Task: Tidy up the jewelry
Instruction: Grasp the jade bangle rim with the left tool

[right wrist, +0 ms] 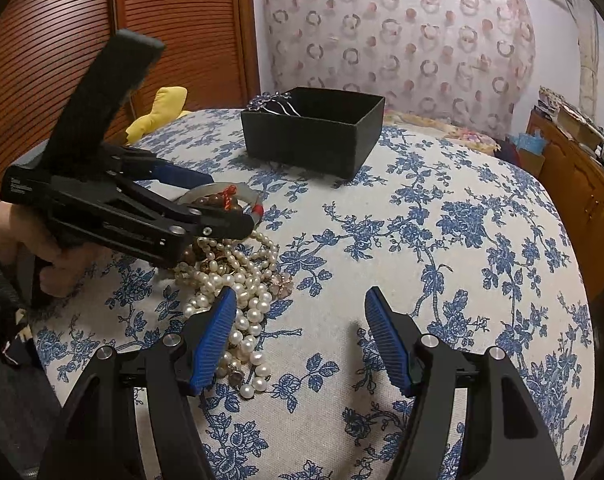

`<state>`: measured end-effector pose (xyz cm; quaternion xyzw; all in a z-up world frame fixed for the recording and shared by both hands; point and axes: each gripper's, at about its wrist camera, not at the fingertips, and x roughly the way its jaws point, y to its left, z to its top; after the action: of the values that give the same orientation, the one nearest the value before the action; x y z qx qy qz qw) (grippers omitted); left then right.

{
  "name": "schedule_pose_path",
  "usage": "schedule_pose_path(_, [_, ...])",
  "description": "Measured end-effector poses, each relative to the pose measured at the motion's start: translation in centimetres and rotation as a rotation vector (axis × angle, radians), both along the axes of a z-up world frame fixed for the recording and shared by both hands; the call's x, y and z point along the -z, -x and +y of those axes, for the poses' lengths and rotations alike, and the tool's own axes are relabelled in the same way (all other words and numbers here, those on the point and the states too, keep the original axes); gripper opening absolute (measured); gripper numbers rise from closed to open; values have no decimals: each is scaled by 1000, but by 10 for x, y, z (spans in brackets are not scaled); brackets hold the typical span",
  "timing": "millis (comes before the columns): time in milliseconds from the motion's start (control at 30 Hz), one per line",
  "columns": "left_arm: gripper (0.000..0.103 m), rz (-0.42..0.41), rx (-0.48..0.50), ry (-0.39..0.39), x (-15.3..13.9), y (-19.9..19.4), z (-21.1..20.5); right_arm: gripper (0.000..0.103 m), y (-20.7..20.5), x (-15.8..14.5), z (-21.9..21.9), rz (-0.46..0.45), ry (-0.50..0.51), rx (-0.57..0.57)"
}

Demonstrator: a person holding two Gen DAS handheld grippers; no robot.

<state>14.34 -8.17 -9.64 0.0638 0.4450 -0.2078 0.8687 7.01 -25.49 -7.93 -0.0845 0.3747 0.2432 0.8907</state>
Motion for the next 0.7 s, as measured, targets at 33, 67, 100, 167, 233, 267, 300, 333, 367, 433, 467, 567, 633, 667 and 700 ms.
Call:
schedule_pose_path(33, [81,-1,3,-7,0,0,-1,69,0,0,0,0,0,1])
schedule_pose_path(67, [81,-4,8,-15,0,0,-2,69,0,0,0,1,0,2])
schedule_pose_path(100, [80,-9,11,-25,1,1,-4,69,-1,0,0,1,0,5])
schedule_pose_path(167, [73,-26,21,-44,1,2,-5,69,0,1,0,-2,4,8])
schedule_pose_path(233, [69,-29,23,-51,0,2,-7,69,0,1,1,-3,7,7])
schedule_pose_path(267, [69,-32,22,-48,0,2,-7,69,0,1,0,-1,6,8])
schedule_pose_path(300, [69,-44,16,-43,-1,4,-5,69,0,1,0,0,4,8])
schedule_pose_path(333, [69,-54,9,-36,-3,5,-3,69,0,1,0,-1,3,8])
schedule_pose_path(367, [69,-61,2,-26,-5,6,-1,69,0,1,1,1,0,7])
schedule_pose_path(433, [69,-83,-16,9,-12,12,7,69,1,1,1,1,0,8])
schedule_pose_path(467, [69,-96,-24,18,-16,15,10,69,1,1,1,1,1,7])
schedule_pose_path(567, [69,-145,-54,30,-28,26,19,68,2,0,1,-5,-2,5])
schedule_pose_path(633, [69,-166,-65,35,-34,34,25,66,3,0,0,-7,0,2])
schedule_pose_path(667, [69,-174,-69,34,-35,37,27,64,4,-1,0,-3,3,-1])
schedule_pose_path(700, [69,-181,-72,34,-37,42,29,63,5,0,1,1,7,-2])
